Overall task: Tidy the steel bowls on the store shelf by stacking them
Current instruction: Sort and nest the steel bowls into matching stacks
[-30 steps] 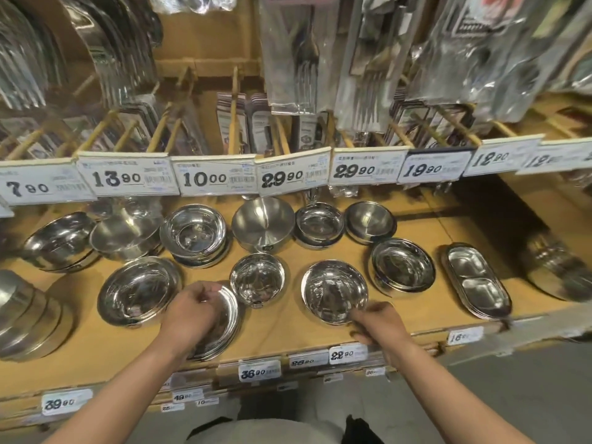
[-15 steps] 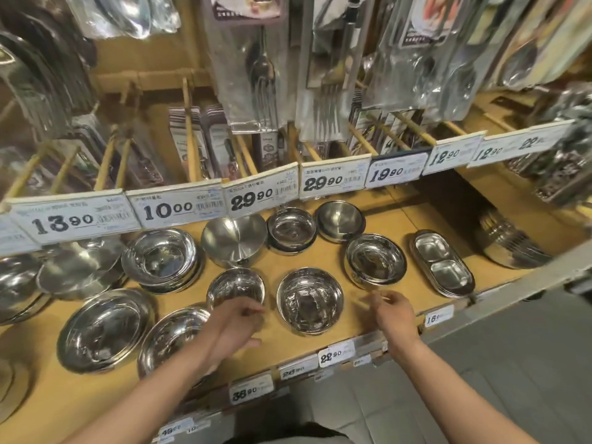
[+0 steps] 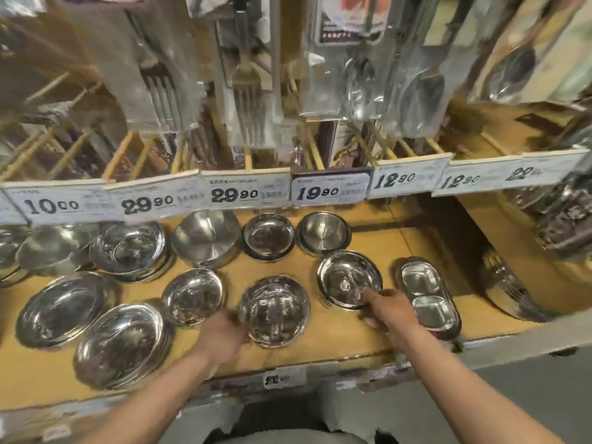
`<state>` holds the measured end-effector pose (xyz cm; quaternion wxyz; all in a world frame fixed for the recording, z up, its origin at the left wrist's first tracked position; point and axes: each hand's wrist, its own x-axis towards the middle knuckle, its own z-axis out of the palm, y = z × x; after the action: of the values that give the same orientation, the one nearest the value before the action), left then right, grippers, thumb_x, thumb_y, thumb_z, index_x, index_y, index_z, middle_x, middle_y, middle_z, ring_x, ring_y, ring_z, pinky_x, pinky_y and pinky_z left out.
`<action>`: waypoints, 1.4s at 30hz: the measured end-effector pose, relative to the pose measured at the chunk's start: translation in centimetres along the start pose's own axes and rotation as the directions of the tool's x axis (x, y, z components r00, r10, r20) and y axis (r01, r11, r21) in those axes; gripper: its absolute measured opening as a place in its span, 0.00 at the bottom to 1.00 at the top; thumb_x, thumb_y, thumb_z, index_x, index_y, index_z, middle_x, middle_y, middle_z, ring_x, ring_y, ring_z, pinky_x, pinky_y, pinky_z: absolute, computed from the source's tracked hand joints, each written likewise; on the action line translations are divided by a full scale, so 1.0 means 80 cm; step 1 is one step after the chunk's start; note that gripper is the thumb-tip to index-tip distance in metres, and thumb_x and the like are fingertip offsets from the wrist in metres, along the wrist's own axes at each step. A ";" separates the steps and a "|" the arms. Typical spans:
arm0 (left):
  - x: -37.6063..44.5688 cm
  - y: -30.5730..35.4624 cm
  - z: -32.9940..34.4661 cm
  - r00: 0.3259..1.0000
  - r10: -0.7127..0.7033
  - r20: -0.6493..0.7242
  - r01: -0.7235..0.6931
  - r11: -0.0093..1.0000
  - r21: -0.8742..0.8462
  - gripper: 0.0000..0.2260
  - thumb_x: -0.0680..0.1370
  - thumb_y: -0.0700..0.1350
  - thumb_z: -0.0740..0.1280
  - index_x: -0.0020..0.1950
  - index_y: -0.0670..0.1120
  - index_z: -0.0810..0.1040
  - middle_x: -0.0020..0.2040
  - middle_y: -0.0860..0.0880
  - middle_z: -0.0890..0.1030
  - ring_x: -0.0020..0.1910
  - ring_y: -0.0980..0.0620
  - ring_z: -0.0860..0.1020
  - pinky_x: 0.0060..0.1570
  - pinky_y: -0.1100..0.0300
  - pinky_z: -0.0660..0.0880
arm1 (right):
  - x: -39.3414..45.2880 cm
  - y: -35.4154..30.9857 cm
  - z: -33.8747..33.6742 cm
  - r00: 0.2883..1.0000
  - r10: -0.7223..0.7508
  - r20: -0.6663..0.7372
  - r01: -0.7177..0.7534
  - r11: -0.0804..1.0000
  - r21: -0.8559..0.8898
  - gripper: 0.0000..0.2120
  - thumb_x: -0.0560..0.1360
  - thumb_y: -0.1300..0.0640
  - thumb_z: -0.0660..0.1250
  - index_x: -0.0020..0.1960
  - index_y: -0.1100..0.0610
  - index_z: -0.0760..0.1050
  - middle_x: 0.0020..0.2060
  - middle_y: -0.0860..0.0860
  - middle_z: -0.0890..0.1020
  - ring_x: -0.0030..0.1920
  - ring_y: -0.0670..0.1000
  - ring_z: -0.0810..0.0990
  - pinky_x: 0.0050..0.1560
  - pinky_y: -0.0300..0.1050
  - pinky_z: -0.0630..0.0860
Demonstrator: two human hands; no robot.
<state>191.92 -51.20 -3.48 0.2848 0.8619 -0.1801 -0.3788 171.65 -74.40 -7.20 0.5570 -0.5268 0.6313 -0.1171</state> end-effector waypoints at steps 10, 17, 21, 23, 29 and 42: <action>-0.023 0.019 0.057 0.975 -0.202 -0.095 0.156 0.921 -0.358 0.13 0.81 0.46 0.68 0.39 0.42 0.78 0.37 0.42 0.86 0.37 0.48 0.84 0.47 0.51 0.82 | 0.051 -0.038 -0.049 0.977 -0.100 0.187 0.167 0.905 -0.390 0.10 0.79 0.57 0.69 0.46 0.64 0.80 0.34 0.55 0.87 0.33 0.54 0.87 0.42 0.50 0.85; -0.023 0.040 0.081 0.976 -0.217 -0.024 0.185 0.881 -0.436 0.06 0.77 0.39 0.72 0.41 0.40 0.80 0.41 0.41 0.85 0.41 0.49 0.83 0.44 0.59 0.82 | 0.063 -0.040 -0.071 0.975 -0.049 0.218 0.124 0.930 -0.345 0.11 0.81 0.60 0.67 0.59 0.67 0.75 0.39 0.58 0.85 0.34 0.56 0.87 0.32 0.50 0.84; -0.019 0.052 0.094 0.978 -0.207 0.009 0.190 0.881 -0.433 0.04 0.77 0.38 0.73 0.44 0.39 0.81 0.44 0.40 0.85 0.45 0.47 0.84 0.50 0.55 0.83 | 0.061 -0.042 -0.078 0.965 -0.009 0.262 0.100 0.936 -0.337 0.11 0.82 0.57 0.65 0.57 0.65 0.74 0.37 0.57 0.86 0.37 0.57 0.88 0.47 0.58 0.84; -0.016 0.052 0.097 0.979 -0.205 0.015 0.194 0.893 -0.406 0.04 0.77 0.38 0.72 0.46 0.37 0.82 0.45 0.39 0.86 0.43 0.49 0.83 0.48 0.56 0.83 | 0.058 -0.043 -0.081 0.966 -0.004 0.258 0.094 0.936 -0.339 0.12 0.81 0.54 0.67 0.53 0.65 0.77 0.38 0.57 0.87 0.39 0.57 0.88 0.55 0.60 0.82; -0.021 0.058 0.088 0.983 -0.170 0.071 0.184 0.901 -0.393 0.05 0.76 0.41 0.72 0.45 0.39 0.82 0.46 0.39 0.87 0.43 0.48 0.84 0.54 0.52 0.82 | 0.024 -0.052 -0.092 0.975 -0.192 0.108 0.213 0.694 -0.688 0.19 0.77 0.44 0.70 0.43 0.61 0.81 0.34 0.54 0.83 0.39 0.54 0.82 0.39 0.43 0.74; -0.042 -0.011 -0.029 0.993 -0.110 -0.052 0.061 0.820 -0.569 0.04 0.78 0.36 0.68 0.50 0.40 0.82 0.45 0.45 0.86 0.43 0.49 0.85 0.47 0.56 0.83 | -0.054 -0.126 -0.050 0.869 -0.490 0.062 0.412 0.650 -0.639 0.21 0.77 0.54 0.73 0.68 0.57 0.79 0.43 0.61 0.83 0.46 0.62 0.82 0.49 0.50 0.77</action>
<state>191.57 -47.93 -0.91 0.5174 0.7609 -0.0090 -0.3914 173.02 -76.94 4.12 0.2617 -0.8152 0.5128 -0.0630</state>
